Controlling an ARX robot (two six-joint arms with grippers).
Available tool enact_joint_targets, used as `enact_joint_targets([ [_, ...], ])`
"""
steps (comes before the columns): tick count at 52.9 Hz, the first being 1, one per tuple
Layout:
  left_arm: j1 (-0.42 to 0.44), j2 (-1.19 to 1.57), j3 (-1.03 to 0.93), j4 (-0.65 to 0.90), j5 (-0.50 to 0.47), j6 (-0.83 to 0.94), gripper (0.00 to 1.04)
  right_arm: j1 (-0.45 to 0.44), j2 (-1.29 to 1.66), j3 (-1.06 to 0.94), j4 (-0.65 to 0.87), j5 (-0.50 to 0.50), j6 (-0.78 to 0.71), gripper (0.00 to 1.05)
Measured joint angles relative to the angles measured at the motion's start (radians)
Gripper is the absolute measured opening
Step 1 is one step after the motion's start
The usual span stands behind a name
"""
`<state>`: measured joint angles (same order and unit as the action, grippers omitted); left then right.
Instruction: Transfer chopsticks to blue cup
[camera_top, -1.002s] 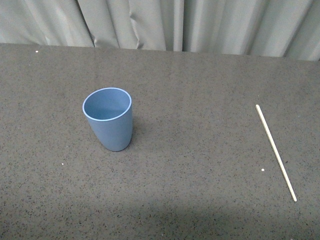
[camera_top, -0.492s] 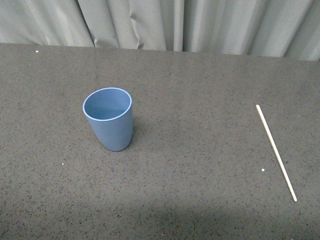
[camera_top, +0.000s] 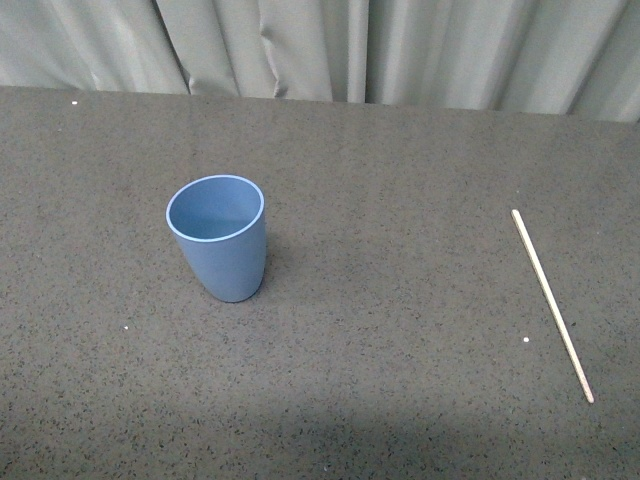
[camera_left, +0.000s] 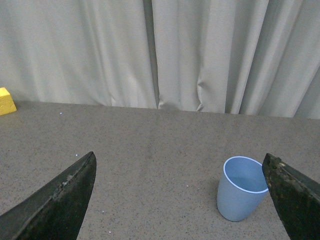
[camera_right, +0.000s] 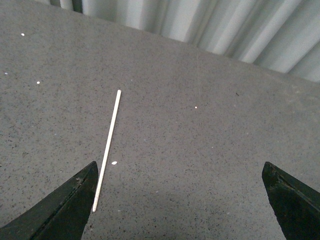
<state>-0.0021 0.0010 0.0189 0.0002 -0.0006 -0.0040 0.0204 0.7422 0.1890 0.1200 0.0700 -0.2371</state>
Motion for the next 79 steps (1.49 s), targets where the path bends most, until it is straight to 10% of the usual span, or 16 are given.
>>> enact_joint_targets([
  [17, 0.000, 0.000, 0.000, 0.000, 0.000, 0.000, 0.98, 0.014, 0.822, 0.376, -0.021, -0.114, 0.116, 0.95],
  [58, 0.000, 0.000, 0.000, 0.000, 0.000, 0.000, 0.98, 0.070, 1.331, 0.757, -0.197, -0.178, 0.315, 0.95],
  [79, 0.000, 0.000, 0.000, 0.000, 0.000, 0.000, 0.98, 0.079, 1.379, 0.832, -0.290, -0.148, 0.311, 0.29],
])
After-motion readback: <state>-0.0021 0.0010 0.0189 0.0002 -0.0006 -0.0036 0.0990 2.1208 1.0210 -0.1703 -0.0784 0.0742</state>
